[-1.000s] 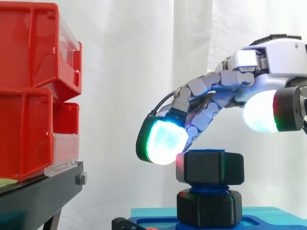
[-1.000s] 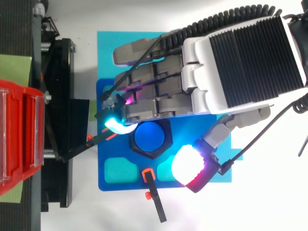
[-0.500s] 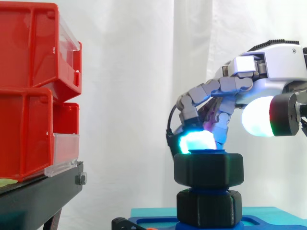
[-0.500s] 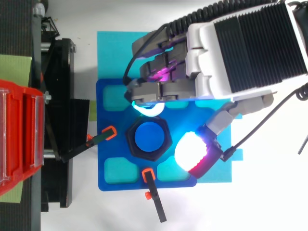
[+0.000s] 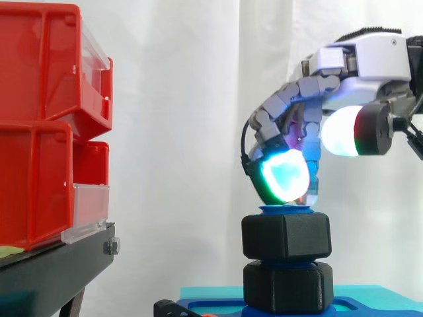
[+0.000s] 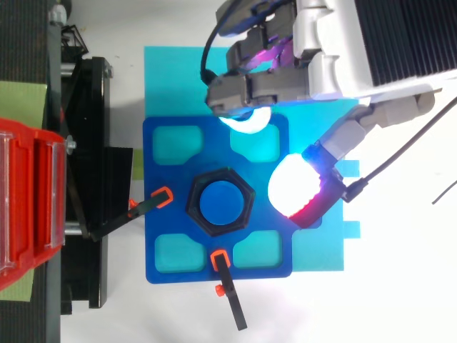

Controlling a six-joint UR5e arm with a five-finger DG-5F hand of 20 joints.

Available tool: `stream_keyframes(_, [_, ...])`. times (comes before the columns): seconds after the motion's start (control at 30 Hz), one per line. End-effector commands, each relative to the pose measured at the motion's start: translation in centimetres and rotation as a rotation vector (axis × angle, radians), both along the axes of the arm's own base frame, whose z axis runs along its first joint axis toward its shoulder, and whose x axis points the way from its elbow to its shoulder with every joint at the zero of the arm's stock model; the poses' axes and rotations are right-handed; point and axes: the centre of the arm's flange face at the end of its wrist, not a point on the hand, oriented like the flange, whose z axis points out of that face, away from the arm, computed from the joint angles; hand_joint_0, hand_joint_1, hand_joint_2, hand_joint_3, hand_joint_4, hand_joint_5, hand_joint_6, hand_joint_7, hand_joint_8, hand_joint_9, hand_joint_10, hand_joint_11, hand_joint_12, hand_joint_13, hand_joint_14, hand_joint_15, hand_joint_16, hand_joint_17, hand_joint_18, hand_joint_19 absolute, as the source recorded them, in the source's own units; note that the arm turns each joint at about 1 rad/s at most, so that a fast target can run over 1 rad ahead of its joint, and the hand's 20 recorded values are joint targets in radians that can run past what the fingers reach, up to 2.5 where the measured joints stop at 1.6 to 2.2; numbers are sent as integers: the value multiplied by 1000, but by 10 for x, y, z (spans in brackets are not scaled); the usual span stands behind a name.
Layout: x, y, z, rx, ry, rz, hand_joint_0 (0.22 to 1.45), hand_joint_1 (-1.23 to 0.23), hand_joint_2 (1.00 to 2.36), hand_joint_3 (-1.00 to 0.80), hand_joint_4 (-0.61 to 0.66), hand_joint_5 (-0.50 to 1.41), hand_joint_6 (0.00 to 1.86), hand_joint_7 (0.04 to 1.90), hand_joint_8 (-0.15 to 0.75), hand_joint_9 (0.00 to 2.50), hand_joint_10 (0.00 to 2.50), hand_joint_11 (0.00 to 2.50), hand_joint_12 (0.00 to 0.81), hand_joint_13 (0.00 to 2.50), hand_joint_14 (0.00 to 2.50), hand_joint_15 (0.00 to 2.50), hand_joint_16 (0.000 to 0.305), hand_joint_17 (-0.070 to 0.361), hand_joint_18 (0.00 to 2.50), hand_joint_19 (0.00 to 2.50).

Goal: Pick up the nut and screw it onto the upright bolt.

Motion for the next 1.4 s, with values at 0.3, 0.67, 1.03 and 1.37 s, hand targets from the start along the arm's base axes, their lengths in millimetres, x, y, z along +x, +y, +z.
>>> stream_keyframes(0.3, [12, 28, -15, 41, -49, -9, 510, -351, 1000, -500, 187, -73, 502, 659, 189, 1072, 0, 0, 146, 859, 0, 0, 15, 33, 598, 50])
stream_keyframes(0.67, [14, 46, -30, 79, -59, 2, 496, -333, 1000, -500, 178, -97, 501, 571, 181, 915, 0, 0, 170, 747, 0, 0, 19, 42, 446, 0])
stream_keyframes(1.03, [13, 48, -32, 75, -44, 3, 495, -324, 1000, -500, 191, -81, 501, 617, 183, 902, 0, 0, 174, 739, 0, 0, 19, 43, 430, 0])
stream_keyframes(1.37, [11, 46, -33, 73, -28, 1, 497, -305, 1000, -500, 199, -73, 502, 668, 188, 893, 0, 0, 176, 747, 0, 0, 19, 43, 429, 0])
